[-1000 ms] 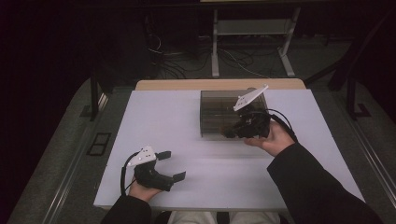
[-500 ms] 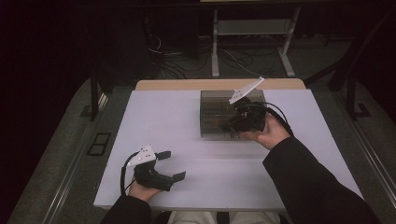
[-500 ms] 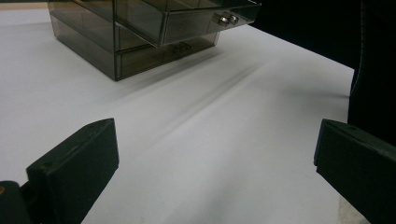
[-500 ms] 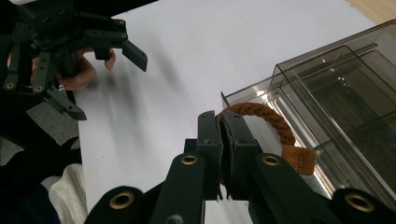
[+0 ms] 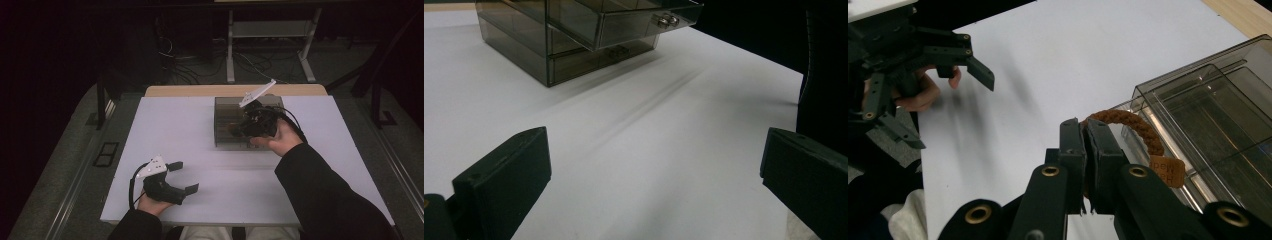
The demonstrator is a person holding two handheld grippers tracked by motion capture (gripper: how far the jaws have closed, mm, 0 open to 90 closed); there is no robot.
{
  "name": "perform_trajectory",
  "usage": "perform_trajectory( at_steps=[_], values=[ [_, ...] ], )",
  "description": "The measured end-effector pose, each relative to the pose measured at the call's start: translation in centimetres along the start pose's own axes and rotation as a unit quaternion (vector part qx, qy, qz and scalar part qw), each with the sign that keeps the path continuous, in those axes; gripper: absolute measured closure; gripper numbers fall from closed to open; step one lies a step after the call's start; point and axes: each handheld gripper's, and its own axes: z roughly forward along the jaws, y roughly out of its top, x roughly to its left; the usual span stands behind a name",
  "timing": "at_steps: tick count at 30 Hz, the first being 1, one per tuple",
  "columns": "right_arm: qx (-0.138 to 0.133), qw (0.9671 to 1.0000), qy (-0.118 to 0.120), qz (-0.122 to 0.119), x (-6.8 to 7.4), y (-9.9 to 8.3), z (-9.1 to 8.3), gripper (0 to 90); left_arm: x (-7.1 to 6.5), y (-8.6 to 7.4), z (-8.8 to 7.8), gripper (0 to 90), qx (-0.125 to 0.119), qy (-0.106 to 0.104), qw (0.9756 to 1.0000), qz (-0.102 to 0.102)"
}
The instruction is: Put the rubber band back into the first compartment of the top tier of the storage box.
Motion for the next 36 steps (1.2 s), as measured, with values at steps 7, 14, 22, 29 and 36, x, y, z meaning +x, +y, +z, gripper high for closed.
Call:
perform_trajectory(
  at_steps=[7,14,22,29,36],
  values=[
    [-0.007,0.9999,-0.001,0.008,-0.3,0.1,0.8,85.1,0.0,0.0,-0.1,0.0,-0.001,-0.001,1.0000,-0.002],
    [-0.001,0.9999,-0.004,0.015,-0.7,-0.1,1.8,85.1,0.0,0.0,-0.1,0.0,0.000,0.000,1.0000,-0.001],
    [0.005,0.9999,-0.005,0.015,-1.1,-0.2,2.5,85.1,0.1,0.0,-0.1,0.0,0.002,0.000,1.0000,0.000],
    [0.008,0.9997,0.000,0.022,-1.4,-0.3,3.1,85.1,0.0,0.0,-0.1,0.0,0.001,-0.001,1.0000,-0.001],
    [0.013,0.9996,-0.001,0.025,-1.8,-0.4,3.9,85.1,0.1,0.0,-0.1,0.0,-0.001,-0.003,1.0000,-0.002]
  ],
)
